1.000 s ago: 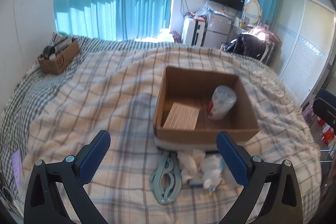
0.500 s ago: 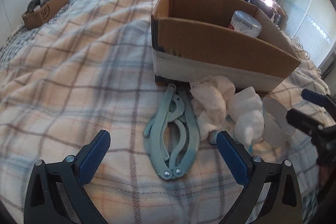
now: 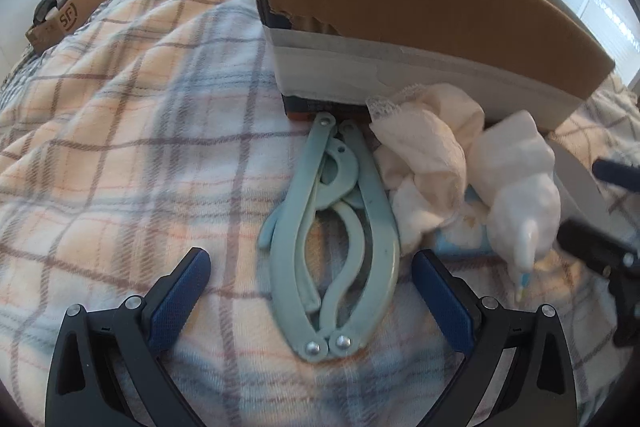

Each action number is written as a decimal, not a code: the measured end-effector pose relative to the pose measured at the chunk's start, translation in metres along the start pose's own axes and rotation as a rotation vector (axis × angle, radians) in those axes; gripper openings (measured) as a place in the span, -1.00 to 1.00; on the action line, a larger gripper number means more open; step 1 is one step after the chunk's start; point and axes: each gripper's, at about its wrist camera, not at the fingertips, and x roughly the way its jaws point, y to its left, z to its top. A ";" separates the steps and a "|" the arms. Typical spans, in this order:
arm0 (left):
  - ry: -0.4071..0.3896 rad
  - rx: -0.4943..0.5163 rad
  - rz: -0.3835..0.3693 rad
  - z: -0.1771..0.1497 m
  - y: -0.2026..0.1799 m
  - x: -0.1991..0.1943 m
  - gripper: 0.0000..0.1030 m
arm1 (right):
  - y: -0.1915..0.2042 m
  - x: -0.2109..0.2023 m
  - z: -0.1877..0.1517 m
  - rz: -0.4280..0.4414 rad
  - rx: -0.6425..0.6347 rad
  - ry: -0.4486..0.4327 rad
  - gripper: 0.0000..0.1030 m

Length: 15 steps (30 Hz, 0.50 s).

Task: Organize objects
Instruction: 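Grasp the pale green hanger clip with the left tool while the right tool grasps the white tape roll, then carry the clip and tape roll into the box and open both tools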

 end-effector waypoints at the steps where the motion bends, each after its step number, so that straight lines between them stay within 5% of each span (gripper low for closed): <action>1: -0.006 -0.007 0.003 0.000 0.000 0.000 0.95 | 0.000 0.001 0.000 0.000 0.000 0.004 0.98; 11: -0.024 0.039 -0.043 -0.002 -0.004 -0.006 0.27 | 0.002 0.004 -0.003 0.046 0.005 0.007 0.60; 15: -0.020 0.031 -0.061 -0.005 -0.003 -0.012 0.26 | 0.002 0.002 -0.006 0.046 0.007 -0.008 0.59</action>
